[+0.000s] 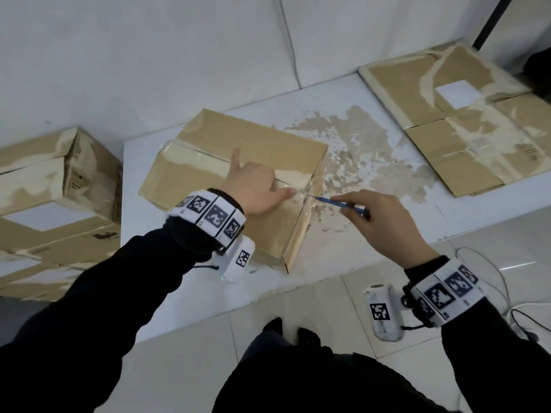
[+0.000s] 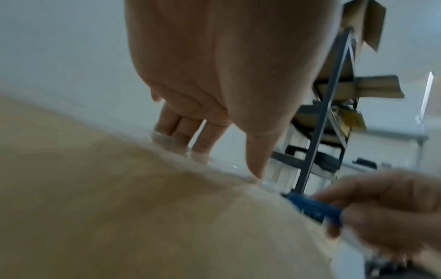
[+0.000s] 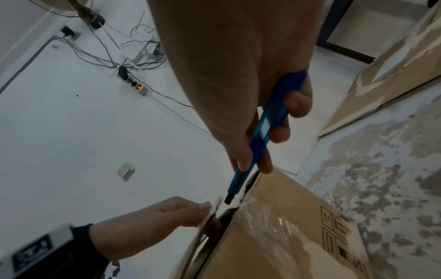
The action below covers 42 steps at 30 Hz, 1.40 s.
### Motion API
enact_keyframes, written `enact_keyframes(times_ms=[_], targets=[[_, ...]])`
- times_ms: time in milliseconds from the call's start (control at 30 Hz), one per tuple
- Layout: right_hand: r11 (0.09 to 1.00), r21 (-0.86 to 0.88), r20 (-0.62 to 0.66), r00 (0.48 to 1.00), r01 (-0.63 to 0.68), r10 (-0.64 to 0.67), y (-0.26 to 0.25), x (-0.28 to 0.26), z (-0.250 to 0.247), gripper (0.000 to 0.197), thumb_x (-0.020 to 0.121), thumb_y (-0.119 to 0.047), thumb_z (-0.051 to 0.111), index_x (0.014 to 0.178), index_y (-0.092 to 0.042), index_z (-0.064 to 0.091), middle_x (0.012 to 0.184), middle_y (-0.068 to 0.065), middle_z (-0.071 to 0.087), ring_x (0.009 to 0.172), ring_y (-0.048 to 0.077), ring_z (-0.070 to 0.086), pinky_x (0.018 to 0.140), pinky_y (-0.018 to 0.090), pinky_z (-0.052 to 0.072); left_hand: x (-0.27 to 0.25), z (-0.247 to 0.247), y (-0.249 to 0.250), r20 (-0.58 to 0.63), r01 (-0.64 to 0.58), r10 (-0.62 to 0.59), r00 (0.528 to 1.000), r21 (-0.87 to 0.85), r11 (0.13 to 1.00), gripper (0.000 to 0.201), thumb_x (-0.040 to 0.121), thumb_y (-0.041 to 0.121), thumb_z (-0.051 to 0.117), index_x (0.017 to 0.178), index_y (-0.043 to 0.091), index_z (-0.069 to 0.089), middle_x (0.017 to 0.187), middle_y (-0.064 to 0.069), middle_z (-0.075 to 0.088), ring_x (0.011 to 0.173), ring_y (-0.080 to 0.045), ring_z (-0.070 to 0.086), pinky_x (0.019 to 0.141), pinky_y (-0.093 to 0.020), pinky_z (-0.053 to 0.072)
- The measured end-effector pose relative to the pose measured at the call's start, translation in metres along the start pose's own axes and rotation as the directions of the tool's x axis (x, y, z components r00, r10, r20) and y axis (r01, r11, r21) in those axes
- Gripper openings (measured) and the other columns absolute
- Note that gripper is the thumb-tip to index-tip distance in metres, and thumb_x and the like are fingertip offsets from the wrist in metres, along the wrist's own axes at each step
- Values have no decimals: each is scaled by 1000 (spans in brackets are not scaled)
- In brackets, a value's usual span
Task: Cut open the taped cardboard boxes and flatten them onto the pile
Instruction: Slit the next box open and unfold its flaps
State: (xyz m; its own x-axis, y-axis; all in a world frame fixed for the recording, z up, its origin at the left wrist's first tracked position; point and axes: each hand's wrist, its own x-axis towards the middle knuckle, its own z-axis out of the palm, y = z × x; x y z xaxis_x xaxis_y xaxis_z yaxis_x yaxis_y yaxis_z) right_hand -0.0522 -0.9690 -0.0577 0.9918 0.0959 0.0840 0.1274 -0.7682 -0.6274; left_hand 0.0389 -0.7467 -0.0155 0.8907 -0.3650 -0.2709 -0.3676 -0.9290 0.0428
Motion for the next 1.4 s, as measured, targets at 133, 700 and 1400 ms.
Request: enact_keyframes(times_ms=[133, 700, 1400], targets=[[996, -81, -35, 999, 27, -29, 2, -4, 4, 25, 92, -20, 59, 113, -31, 67, 78, -14, 52, 61, -3, 42, 50, 17, 25, -13, 7, -1, -114, 83, -158, 981, -490, 868, 30, 97, 41, 45, 98, 25, 69, 92, 15, 58, 117, -17, 46, 116, -51, 2], [964, -262, -155, 984, 43, -85, -10, 23, 5, 21, 91, -18, 60, 108, -23, 71, 83, -1, 62, 71, 22, 57, 49, 35, 46, 13, 43, 7, 112, 188, -574, 811, -979, 75, 16, 55, 56, 71, 58, 41, 73, 82, 13, 72, 117, -22, 54, 114, -43, 26], [898, -118, 49, 901, -423, 431, 94, 39, 49, 49, 91, 6, 41, 136, -10, 47, 105, 18, 51, 70, 25, 45, 61, 30, 37, 16, 39, -11, -28, 151, -439, 898, -918, 366, 29, 72, 62, 59, 67, 36, 72, 87, 18, 69, 112, -15, 55, 114, -49, 20]])
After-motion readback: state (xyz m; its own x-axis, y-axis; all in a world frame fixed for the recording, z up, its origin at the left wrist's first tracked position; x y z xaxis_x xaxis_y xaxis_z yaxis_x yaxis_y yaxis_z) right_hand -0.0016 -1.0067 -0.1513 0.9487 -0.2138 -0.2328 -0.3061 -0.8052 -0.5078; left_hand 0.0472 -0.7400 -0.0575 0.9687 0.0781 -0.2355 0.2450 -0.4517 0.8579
